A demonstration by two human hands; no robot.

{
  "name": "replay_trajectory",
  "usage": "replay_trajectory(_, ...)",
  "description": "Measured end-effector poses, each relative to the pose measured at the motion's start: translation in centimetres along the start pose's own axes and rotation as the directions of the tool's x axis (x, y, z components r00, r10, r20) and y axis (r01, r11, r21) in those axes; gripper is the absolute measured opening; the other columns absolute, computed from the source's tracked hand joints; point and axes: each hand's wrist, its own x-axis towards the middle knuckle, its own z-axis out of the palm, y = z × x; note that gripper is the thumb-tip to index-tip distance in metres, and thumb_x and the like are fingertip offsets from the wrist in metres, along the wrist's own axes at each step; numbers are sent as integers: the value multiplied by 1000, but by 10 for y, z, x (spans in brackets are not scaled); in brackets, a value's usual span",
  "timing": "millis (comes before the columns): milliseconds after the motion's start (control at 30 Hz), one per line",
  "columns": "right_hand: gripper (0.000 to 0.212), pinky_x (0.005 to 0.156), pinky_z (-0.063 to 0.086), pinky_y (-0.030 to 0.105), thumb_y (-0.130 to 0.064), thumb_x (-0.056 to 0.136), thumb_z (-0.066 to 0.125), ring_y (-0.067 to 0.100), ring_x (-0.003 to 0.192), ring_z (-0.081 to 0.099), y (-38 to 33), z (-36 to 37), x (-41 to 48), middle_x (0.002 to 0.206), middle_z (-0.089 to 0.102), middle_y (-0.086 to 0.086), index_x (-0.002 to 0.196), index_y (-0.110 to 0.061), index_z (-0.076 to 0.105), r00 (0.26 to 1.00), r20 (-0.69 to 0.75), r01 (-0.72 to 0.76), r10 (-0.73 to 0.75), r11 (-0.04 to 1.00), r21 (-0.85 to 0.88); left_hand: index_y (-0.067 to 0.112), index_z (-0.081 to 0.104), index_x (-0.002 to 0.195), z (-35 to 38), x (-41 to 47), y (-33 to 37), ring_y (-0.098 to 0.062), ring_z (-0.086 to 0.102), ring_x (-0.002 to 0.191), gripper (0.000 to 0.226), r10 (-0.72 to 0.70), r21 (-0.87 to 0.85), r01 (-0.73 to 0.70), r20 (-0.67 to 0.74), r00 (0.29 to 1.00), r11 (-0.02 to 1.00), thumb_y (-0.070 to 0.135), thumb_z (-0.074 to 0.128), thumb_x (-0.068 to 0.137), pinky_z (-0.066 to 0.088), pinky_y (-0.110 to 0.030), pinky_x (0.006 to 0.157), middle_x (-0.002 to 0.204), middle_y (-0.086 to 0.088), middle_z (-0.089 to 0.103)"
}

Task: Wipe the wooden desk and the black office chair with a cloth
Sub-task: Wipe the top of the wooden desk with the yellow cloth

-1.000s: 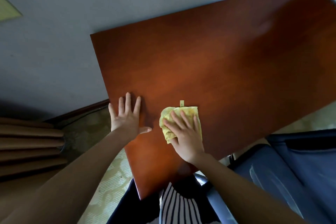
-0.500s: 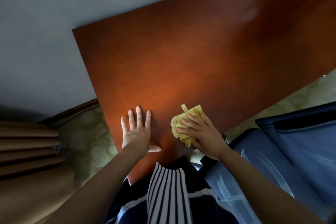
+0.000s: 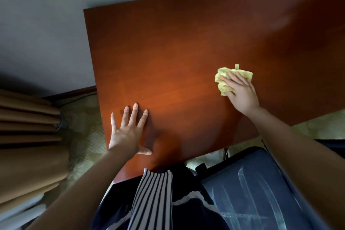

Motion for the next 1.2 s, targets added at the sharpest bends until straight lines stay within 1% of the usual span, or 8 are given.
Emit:
replay_trajectory(233, 52, 117, 6, 46, -25, 94, 53, 20, 146, 12, -31, 15, 2, 156, 25, -4, 144, -31, 38, 985, -38, -172, 171, 984, -45, 30, -29, 143, 5, -6, -4, -27, -18, 144, 120, 2, -143, -5, -22, 1000, 990, 77, 53, 69, -7, -63, 109, 155, -1, -28)
replay_trajectory(333, 53, 117, 7, 47, -31, 95, 52, 21, 146, 10, -41, 18, -10, 157, 22, -4, 145, -33, 35, 989, 28, -146, 149, 985, -88, 30, -25, 145, 11, -12, -7, -25, -20, 144, 111, 35, -175, -45, -60, 998, 984, 73, 50, 75, -8, -61, 110, 156, 1, -26)
replay_trajectory(433, 54, 116, 8, 48, -32, 94, 55, 24, 146, 10, -54, 22, -32, 157, 21, -2, 144, -32, 36, 990, 81, -112, 117, 992, -59, 30, -22, 147, 17, -18, -15, -24, -20, 144, 106, 80, -160, -94, -93, 992, 983, 70, 49, 79, -7, -60, 110, 156, 1, -25)
replay_trajectory(600, 55, 117, 1, 48, -35, 95, 51, 21, 147, 3, -102, 44, -81, 158, 14, -6, 146, -36, 29, 980, 98, -173, 175, 984, -31, 28, -23, 146, 27, -29, -43, -26, -23, 143, 108, 224, -66, -228, -60, 973, 971, 72, 48, 78, -9, -62, 109, 155, -1, -28)
replay_trajectory(867, 56, 117, -1, 46, -37, 93, 53, 14, 146, 3, -214, 96, -155, 157, 17, -11, 144, -43, 30, 968, 63, -242, 242, 970, 1, 22, -12, 150, 38, -36, -102, -20, -15, 145, 95, 473, 55, -473, 11, 881, 879, 61, 48, 87, -7, -64, 109, 158, 2, -20)
replay_trajectory(967, 55, 117, -1, 45, -36, 90, 55, 14, 145, 7, -250, 111, -181, 155, 22, -12, 141, -43, 36, 979, 56, -197, 196, 980, 7, 23, -8, 151, 40, -36, -111, -17, -11, 146, 81, 505, 79, -504, 5, 863, 860, 53, 42, 94, -5, -64, 110, 158, 4, -16)
replay_trajectory(1067, 52, 116, -3, 47, -40, 88, 53, 17, 143, 14, -284, 122, -204, 153, 29, -11, 139, -42, 42, 993, 58, -106, 107, 994, -22, 24, -3, 152, 39, -38, -112, -18, -7, 147, 62, 507, 87, -504, -14, 862, 859, 35, 32, 101, -5, -63, 110, 159, 4, -11)
replay_trajectory(1200, 50, 116, 2, 50, -40, 83, 54, 20, 139, 24, -313, 132, -229, 148, 38, -10, 133, -40, 51, 997, 70, -11, 10, 1000, 9, 23, 12, 152, 37, -41, -108, -20, 3, 147, 54, 502, 70, -498, -70, 862, 865, 23, 31, 101, -7, -62, 110, 160, 1, 3)
